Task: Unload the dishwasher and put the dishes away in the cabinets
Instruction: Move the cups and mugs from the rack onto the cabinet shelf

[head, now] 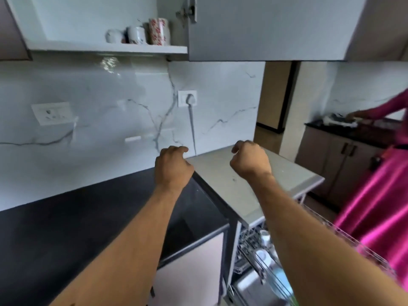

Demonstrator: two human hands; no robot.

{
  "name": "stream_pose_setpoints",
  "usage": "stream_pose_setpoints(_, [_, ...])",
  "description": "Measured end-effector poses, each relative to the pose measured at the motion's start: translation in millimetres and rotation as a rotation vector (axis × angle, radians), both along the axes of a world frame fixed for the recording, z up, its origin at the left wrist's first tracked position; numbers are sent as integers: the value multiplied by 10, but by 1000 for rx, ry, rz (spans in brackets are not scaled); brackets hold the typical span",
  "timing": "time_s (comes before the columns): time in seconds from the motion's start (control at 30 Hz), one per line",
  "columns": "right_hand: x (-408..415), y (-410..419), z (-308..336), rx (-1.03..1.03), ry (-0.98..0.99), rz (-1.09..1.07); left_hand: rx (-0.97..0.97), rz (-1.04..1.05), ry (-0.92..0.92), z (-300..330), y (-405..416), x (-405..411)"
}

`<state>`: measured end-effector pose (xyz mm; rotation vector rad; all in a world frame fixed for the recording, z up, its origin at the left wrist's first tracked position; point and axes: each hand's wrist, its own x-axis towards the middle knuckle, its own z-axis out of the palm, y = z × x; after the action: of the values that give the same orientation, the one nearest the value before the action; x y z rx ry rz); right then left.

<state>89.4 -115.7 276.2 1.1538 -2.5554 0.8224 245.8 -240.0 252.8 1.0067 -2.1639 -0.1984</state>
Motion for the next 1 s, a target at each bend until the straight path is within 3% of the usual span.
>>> stream_pose_setpoints(0.43, [-902, 1917, -1061, 184, -56, -130, 138, -255, -58, -1264, 1676, -1058])
stream_pose_setpoints(0.77, [-1572, 3288, -1518, 272, -159, -206, 244, -367, -107, -1686, 2973, -1952])
stream_pose_setpoints(1.0, [-1840, 3755, -1823, 309, -263, -192, 335, -351, -172, -1983, 3364, -2109])
